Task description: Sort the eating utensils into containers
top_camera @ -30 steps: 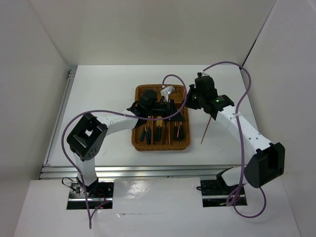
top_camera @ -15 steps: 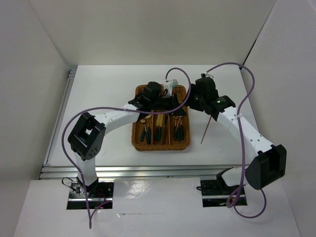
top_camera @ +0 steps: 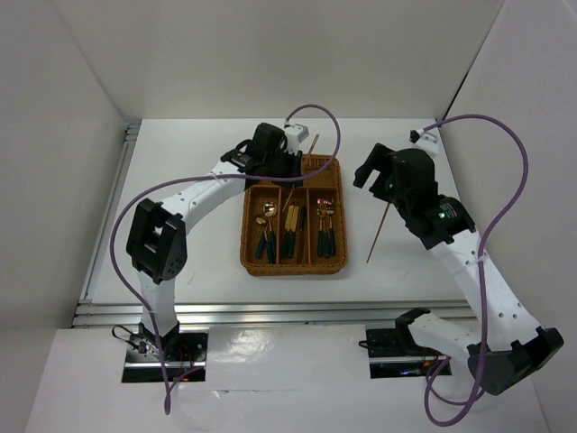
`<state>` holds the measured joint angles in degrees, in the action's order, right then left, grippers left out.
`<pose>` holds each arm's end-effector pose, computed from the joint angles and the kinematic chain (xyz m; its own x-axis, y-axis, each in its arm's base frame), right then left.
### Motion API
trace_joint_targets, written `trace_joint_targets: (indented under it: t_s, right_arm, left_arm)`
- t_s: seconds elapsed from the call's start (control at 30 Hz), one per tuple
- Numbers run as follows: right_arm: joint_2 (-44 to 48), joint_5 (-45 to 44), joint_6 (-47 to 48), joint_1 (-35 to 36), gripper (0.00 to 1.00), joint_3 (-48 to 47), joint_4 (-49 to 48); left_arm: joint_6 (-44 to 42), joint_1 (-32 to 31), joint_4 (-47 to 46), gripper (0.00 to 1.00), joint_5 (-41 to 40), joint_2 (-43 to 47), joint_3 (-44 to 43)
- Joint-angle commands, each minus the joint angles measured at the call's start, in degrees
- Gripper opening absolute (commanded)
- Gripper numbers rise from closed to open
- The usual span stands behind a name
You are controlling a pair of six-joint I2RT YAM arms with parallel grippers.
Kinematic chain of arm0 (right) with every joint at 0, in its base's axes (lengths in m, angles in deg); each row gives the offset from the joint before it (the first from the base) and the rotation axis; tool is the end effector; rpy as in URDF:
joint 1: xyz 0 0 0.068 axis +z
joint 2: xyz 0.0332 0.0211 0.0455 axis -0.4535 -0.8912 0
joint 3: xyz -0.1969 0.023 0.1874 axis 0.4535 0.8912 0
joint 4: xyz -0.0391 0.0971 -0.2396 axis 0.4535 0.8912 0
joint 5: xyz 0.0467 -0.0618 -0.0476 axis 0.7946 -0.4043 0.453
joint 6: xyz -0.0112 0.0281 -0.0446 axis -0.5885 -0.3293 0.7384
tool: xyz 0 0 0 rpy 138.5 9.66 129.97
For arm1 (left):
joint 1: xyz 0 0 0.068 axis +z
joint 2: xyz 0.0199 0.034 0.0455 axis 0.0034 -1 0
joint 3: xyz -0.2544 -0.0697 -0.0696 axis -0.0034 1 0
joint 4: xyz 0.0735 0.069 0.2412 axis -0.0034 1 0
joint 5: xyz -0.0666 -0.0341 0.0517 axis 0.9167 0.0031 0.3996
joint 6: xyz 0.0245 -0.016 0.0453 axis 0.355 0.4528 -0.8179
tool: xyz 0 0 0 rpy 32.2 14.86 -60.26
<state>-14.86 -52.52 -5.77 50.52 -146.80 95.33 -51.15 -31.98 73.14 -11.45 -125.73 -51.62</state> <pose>0.2024 0.0759 0.3958 -0.4063 0.3950 -0.8239 0.1261 0.9174 0.3776 0.3814 -0.2475 0.2958 -0.6751 0.0432 -0.7365 0.5005 0.7602 -0.4142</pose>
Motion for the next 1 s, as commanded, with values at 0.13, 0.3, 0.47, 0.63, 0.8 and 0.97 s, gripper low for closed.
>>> trace_joint_targets:
  t_s: [0.13,0.3,0.47,0.63,0.8,0.97]
  right_arm:
    - [-3.7,-7.7,1.0,0.4,0.97,-1.1,3.1]
    - [-5.1,-11.3,1.0,0.4,0.99,-1.6,6.0]
    - [-5.6,-16.7,-0.7,-0.3,0.99,2.0,6.6]
    - [-9.2,-16.8,-4.0,-5.4,0.99,4.4,9.0]
    - [-9.7,-16.8,-6.9,-6.0,0.99,6.3,10.5]
    - [-9.1,-16.8,-7.4,-6.0,0.99,7.5,10.0]
  left_arm:
    - [-25.3,-2.0,5.4,0.04,-12.4,-0.5,-2.7]
    - [-35.7,-2.0,11.3,0.04,-15.1,-5.4,-11.3]
    - [-45.9,-2.0,20.0,0.16,-20.4,-13.1,-22.5]
    - [-53.2,-2.0,21.2,0.17,-25.6,-16.7,-23.5]
    - [-57.5,-2.0,18.4,0.17,-27.4,-19.6,-21.9]
    - [-61.7,-1.4,10.6,0.17,-28.1,-20.1,-18.3]
